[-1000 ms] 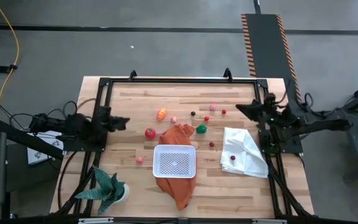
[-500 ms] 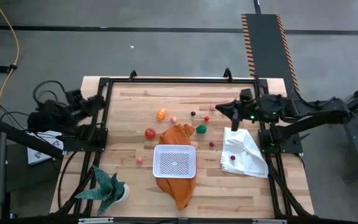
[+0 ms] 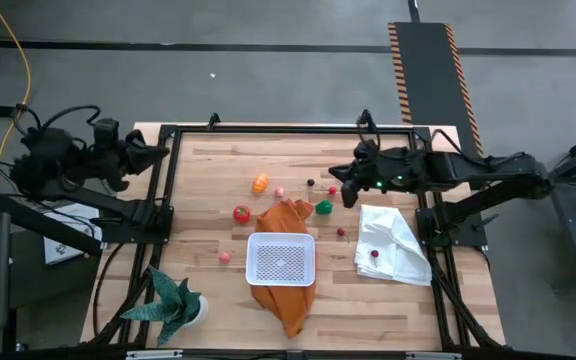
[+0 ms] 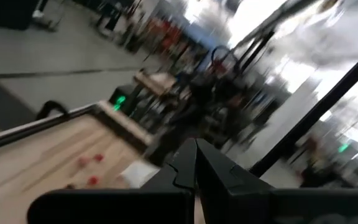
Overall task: Pick and placing Produce into tupperware
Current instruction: Put the top pink peach into the white basket
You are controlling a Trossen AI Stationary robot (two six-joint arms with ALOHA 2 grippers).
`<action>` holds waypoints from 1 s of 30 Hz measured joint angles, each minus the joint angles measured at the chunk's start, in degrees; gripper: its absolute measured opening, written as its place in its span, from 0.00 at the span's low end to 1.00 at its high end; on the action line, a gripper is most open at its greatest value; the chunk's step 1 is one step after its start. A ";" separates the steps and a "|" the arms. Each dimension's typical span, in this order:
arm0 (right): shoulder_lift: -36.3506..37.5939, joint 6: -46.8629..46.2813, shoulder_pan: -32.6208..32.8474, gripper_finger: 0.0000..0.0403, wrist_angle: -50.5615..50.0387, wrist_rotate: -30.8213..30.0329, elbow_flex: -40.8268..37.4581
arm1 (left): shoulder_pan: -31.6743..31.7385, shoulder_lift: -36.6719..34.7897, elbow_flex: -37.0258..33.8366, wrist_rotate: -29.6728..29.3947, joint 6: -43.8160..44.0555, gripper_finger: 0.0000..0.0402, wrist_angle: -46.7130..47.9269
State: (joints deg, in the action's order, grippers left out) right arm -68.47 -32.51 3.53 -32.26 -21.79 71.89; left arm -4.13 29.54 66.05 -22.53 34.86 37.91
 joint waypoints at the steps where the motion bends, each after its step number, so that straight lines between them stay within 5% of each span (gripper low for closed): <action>1: -0.65 0.00 -0.20 0.00 -0.79 0.30 0.50 | -0.01 1.90 2.26 -0.01 -0.73 0.00 2.53; 15: -5.55 0.09 -0.55 0.00 -6.47 0.77 3.16 | -0.01 25.78 27.66 -2.06 -13.71 0.00 31.09; 26: -5.39 -6.04 -3.32 0.00 -9.59 -0.30 3.16 | 0.07 29.24 28.18 -7.95 -18.51 0.00 34.19; 30: -5.39 -7.55 -5.50 0.00 -9.57 -0.26 3.16 | 4.55 29.03 26.21 -8.11 -18.64 0.00 34.28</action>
State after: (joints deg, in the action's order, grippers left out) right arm -73.87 -40.06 -1.97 -41.82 -22.04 75.05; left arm 0.42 58.57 92.26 -30.64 16.22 72.19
